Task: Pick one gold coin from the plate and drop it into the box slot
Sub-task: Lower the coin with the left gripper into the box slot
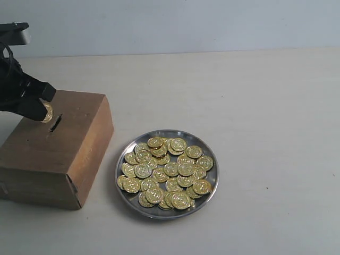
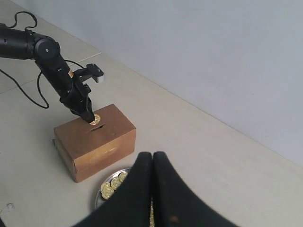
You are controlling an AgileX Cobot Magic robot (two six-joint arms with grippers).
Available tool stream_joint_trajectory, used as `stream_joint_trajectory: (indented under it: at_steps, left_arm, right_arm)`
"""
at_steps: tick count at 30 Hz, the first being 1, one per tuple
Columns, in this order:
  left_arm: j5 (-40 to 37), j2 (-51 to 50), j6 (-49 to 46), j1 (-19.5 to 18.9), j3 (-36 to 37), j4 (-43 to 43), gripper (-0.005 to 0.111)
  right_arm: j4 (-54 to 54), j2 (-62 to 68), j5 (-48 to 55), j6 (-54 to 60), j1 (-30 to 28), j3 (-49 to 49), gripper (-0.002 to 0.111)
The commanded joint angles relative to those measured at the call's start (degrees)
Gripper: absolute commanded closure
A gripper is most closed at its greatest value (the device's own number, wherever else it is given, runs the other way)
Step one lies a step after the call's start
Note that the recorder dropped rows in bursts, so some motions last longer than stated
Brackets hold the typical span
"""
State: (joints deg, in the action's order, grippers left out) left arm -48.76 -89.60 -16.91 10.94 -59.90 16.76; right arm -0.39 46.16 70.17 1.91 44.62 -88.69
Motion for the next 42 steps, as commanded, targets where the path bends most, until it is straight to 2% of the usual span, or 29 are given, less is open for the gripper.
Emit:
stream_joint_trajectory:
  at_steps: [1, 42]
  left_arm:
    - [0.98, -0.31, 0.63, 0.44, -0.40, -0.04, 0.107]
    - [0.90, -2.02, -2.38, 0.46, -0.40, 2.95, 0.107]
  right_arm:
    - [0.04, 0.11, -0.21, -0.10, -0.31, -0.22, 0.108]
    - [0.04, 0.11, -0.21, -0.10, -0.31, -0.22, 0.108]
